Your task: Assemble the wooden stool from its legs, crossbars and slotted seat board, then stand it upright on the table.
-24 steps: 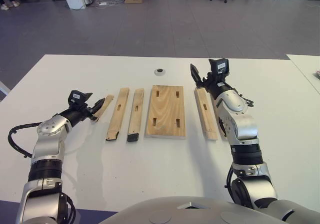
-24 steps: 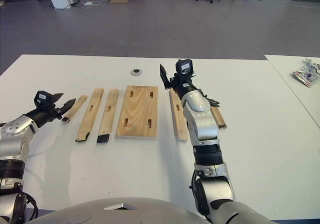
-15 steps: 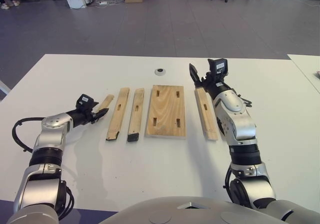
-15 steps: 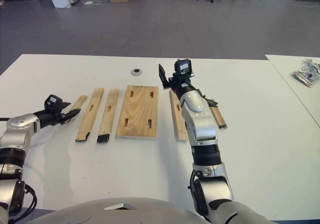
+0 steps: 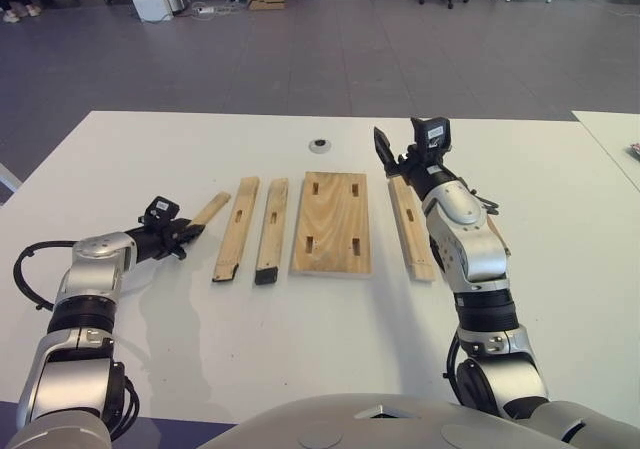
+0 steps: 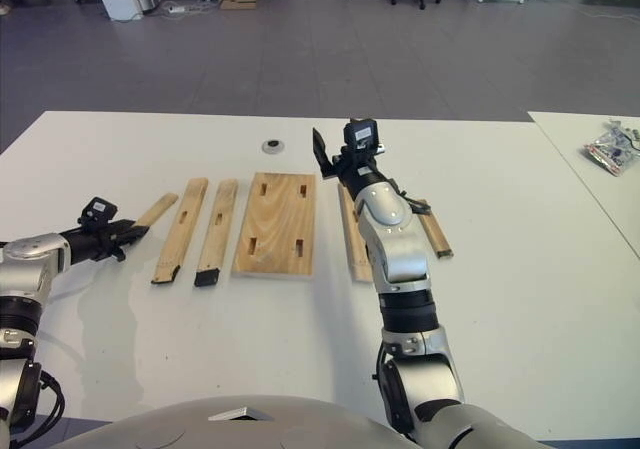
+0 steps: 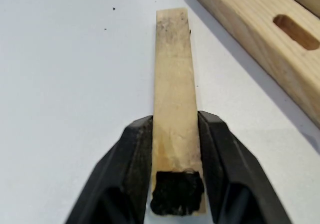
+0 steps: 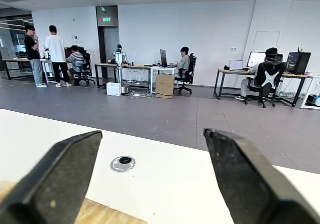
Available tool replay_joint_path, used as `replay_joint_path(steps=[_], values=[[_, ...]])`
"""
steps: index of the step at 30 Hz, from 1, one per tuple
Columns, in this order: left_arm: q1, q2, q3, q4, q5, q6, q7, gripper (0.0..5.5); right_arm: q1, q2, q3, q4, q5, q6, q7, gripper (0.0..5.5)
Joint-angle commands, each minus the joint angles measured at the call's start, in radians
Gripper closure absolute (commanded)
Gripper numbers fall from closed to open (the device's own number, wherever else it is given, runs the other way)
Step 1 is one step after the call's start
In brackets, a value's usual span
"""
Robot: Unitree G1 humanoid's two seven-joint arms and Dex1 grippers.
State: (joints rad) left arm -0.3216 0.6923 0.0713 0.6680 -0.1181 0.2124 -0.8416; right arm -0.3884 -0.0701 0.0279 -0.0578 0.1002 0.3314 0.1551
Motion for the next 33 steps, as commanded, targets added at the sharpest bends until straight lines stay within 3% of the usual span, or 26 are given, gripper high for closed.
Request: replay_joint_path(steps=[1,4,8,15,22,33], values=[[0.039,-0.032,-0.004,0.012,0.006,-0.008,0.021,4.22,-0.012,0.010,-0.011,-0.002,0.014,0.007,-0.004,1.72],[-0.020,-0.023,0.079,-0.077,-0.039,-0.101,0.081,4.22,-0.038,0.056,-0.061,-0.037,0.137,0.067,0.020,1.72],[-0.067,-0.071,0.150,-0.340,-0.134,-0.166,0.124,4.22,-0.104,0.165,-0.151,-0.149,0.495,0.255,0.054,1.72],[-0.034,-0.214,-0.033,-0.776,-0.204,-0.073,0.118,4.22,-0.164,0.260,-0.253,-0.168,0.872,0.432,-0.094,1.72],[-0.040,-0.253,-0.098,-0.856,-0.224,0.000,0.101,4.22,-0.164,0.241,-0.214,-0.171,0.961,0.431,-0.132,1.72],[-0.066,-0.274,-0.110,-0.881,-0.233,0.005,0.107,4.22,-0.157,0.239,-0.200,-0.166,0.979,0.372,-0.153,3.89]])
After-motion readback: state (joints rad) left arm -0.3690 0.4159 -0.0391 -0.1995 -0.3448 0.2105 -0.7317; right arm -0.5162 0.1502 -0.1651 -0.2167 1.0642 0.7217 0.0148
